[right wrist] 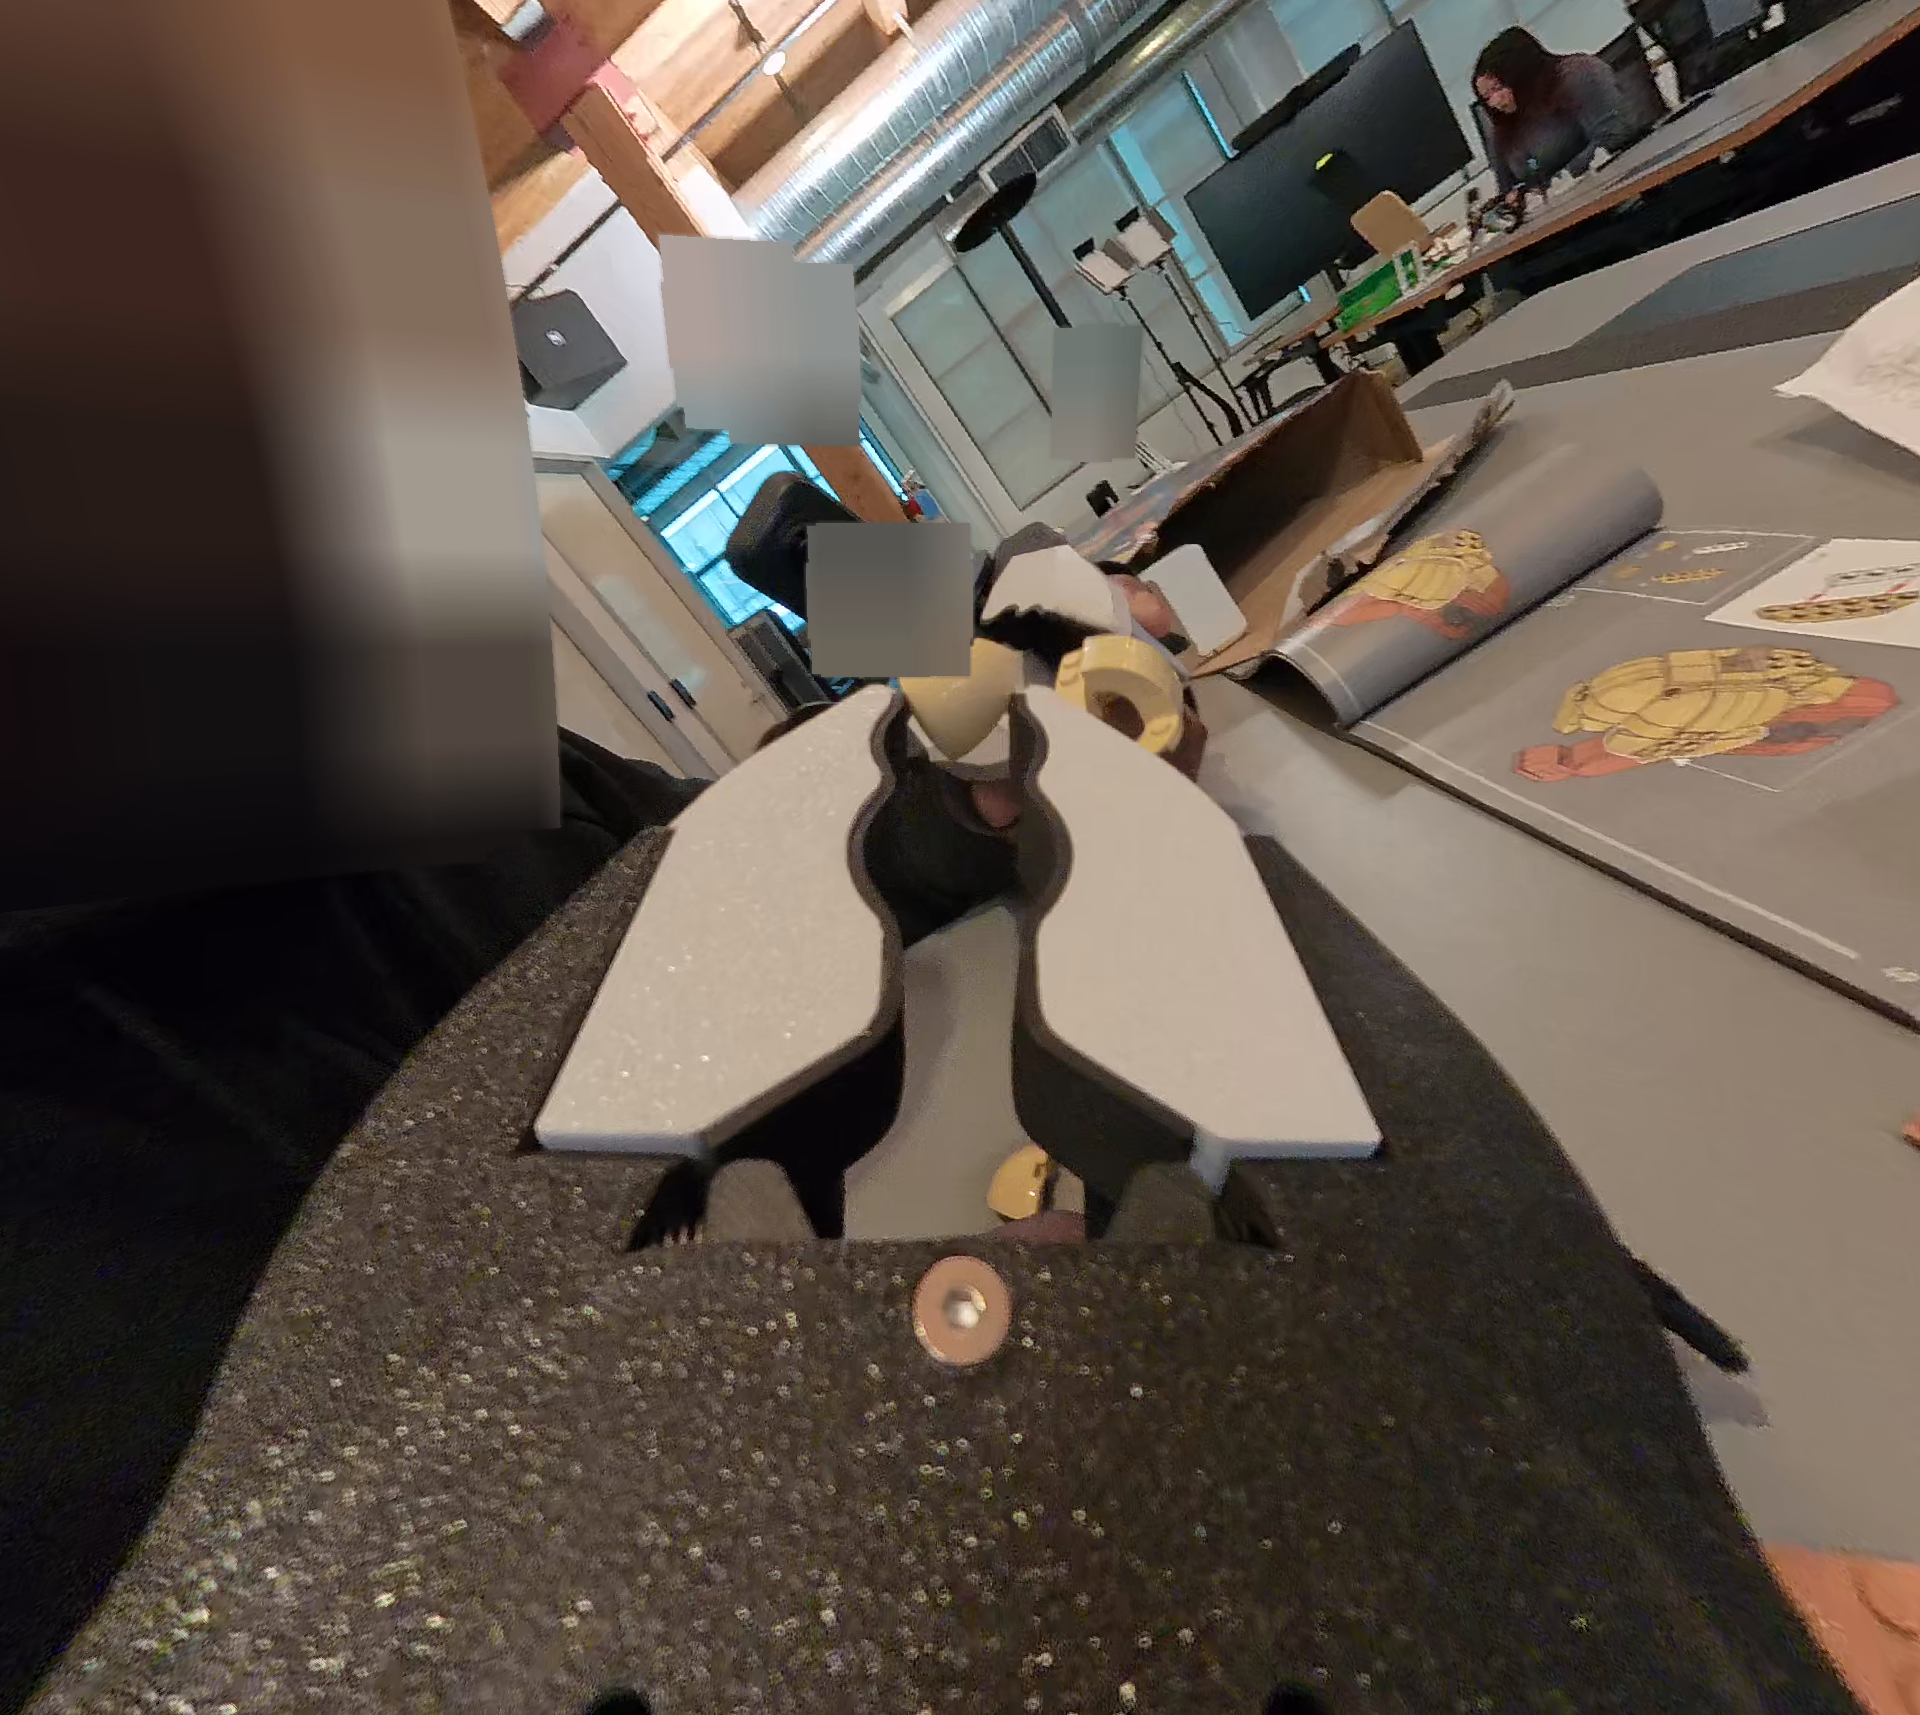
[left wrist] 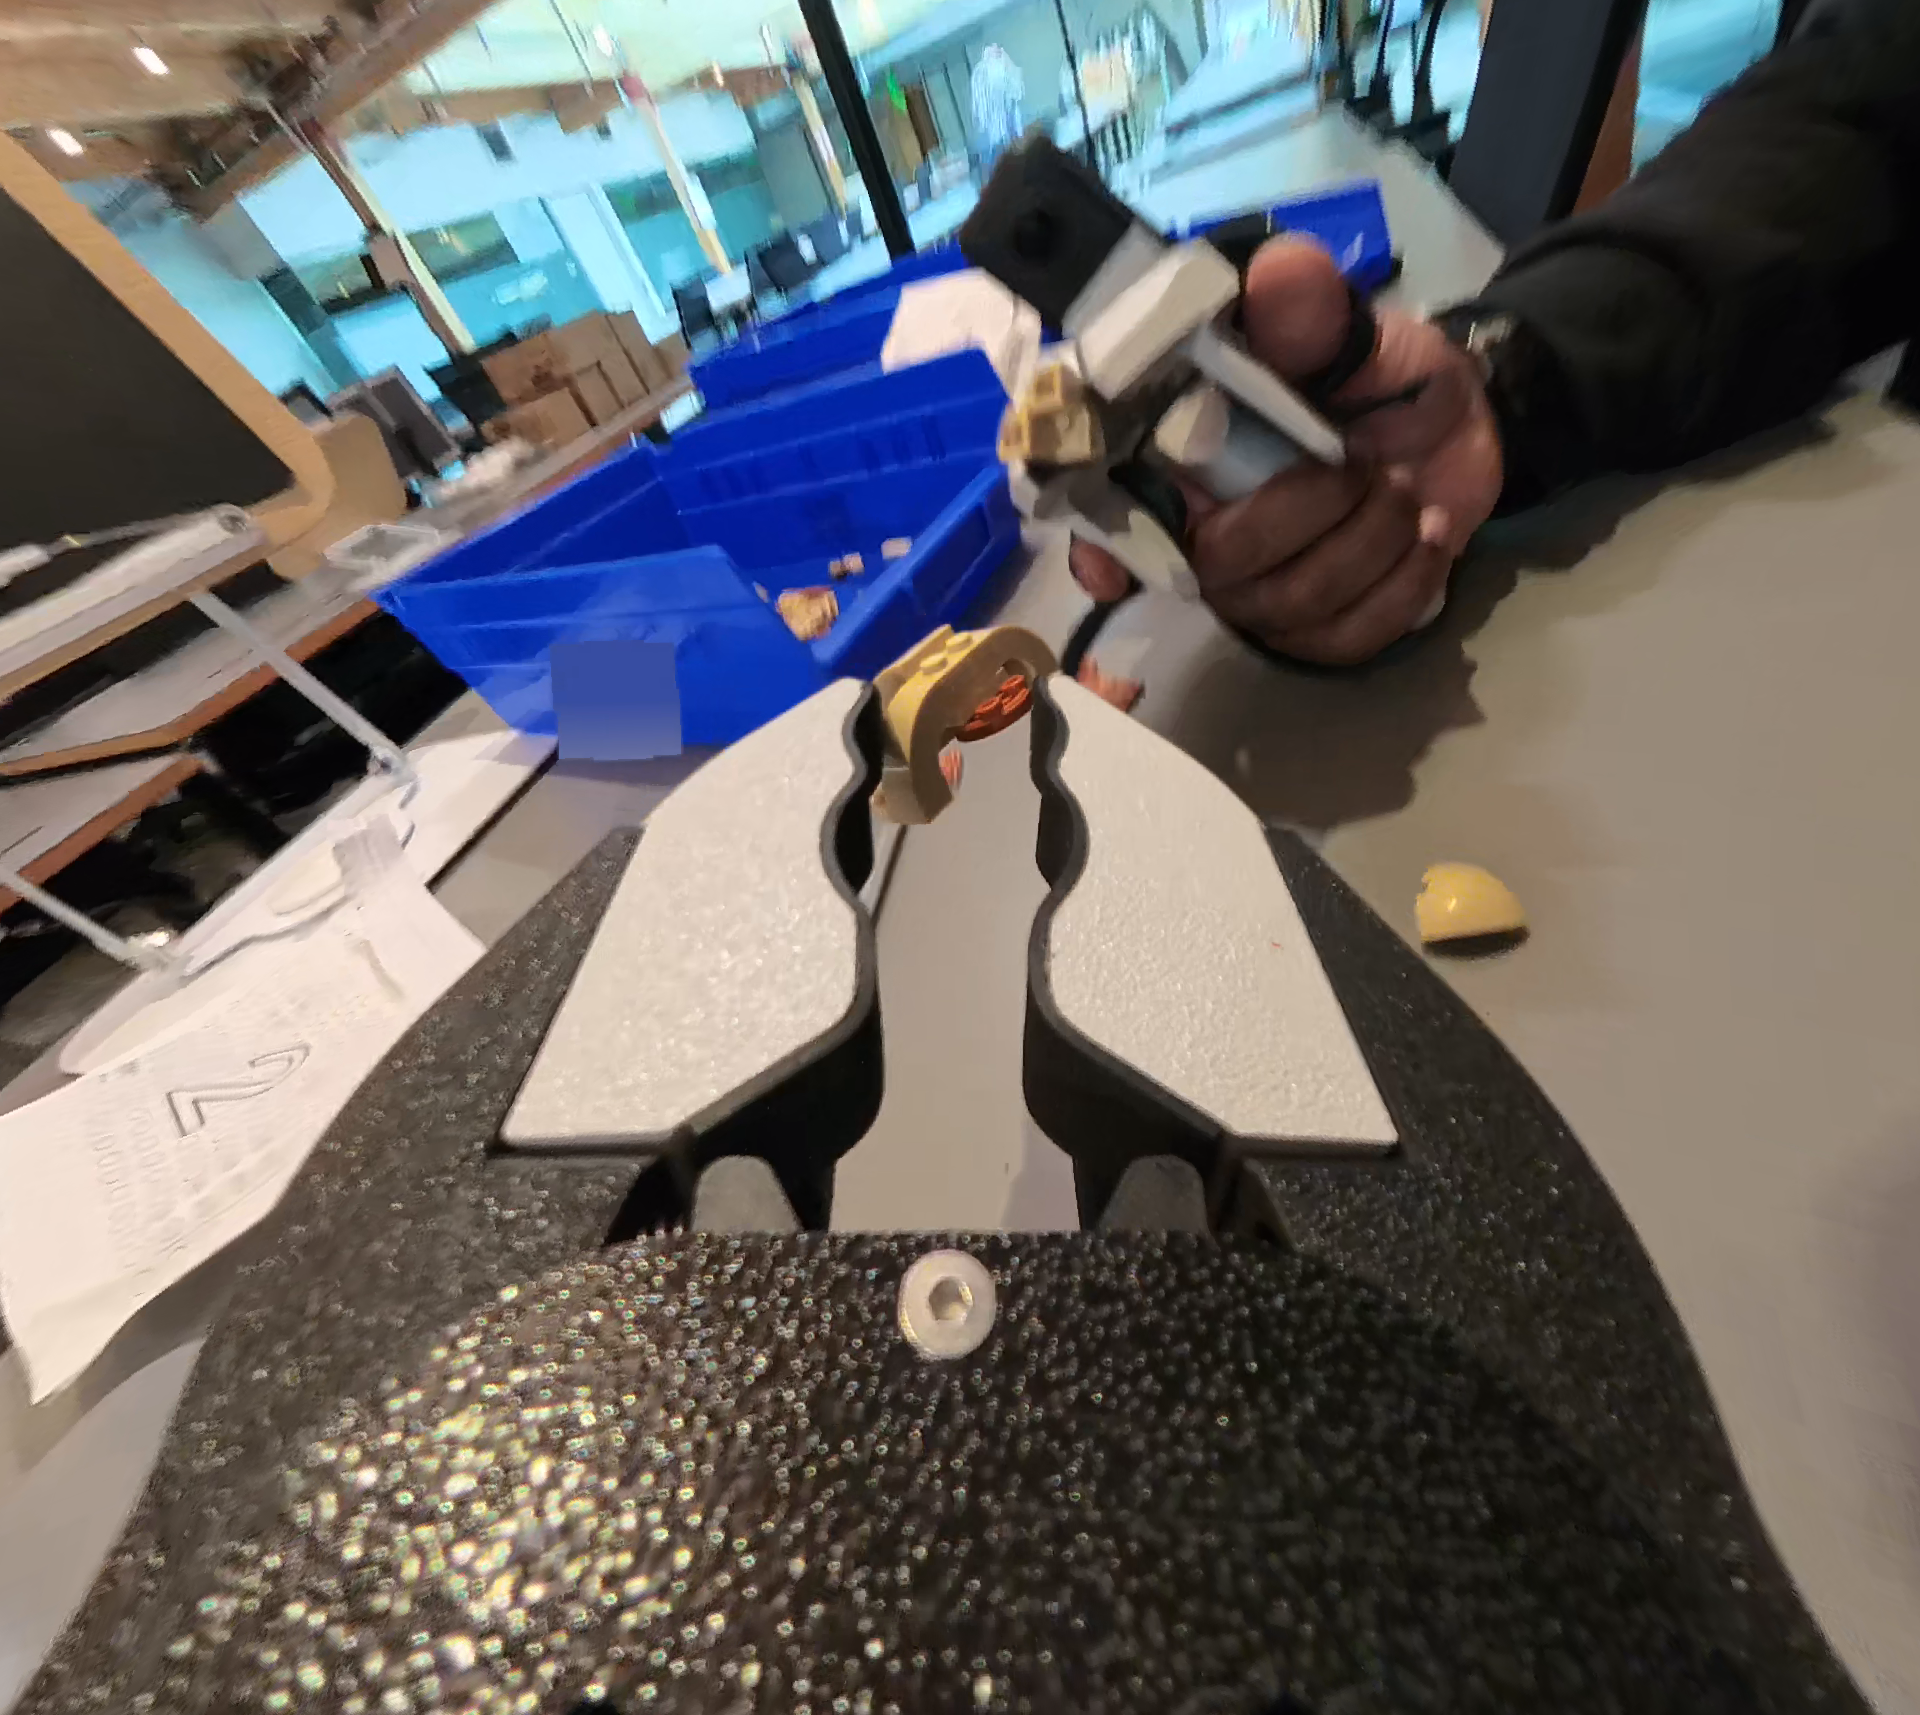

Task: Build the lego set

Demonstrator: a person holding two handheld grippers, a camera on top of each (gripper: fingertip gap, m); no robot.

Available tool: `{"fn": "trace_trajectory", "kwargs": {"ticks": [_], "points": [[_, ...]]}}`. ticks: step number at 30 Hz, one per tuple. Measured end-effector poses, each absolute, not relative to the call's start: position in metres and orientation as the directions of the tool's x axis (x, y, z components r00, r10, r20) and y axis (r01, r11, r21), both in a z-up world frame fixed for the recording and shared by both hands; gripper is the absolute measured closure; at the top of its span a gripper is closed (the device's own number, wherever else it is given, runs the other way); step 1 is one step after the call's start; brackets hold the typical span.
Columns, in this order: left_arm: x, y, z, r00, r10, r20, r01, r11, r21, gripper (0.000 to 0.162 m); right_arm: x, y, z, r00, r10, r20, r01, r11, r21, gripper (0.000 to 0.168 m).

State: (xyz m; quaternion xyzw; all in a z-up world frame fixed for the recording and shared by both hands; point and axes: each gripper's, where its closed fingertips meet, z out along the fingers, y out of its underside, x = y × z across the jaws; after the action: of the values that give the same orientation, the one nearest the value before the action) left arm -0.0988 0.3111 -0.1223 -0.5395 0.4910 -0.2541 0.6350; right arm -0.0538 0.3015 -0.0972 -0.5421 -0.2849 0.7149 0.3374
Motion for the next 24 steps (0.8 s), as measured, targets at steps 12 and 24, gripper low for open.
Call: {"fn": "trace_trajectory", "kwargs": {"ticks": [12,24], "points": [[-0.084,0.302,-0.19,0.197,-0.889,-0.414,-0.58,0.235,-0.78,0.135,-0.051,0.304,-0.098,-0.187,0.776,-0.602,-0.167,-0.629,-0.759,0.15],[-0.086,0.297,-0.209,0.161,-0.923,-0.35,-0.663,0.161,-0.731,0.135,-0.055,0.302,-0.103,-0.132,0.821,-0.555,-0.125,-0.569,-0.813,0.15]]}}
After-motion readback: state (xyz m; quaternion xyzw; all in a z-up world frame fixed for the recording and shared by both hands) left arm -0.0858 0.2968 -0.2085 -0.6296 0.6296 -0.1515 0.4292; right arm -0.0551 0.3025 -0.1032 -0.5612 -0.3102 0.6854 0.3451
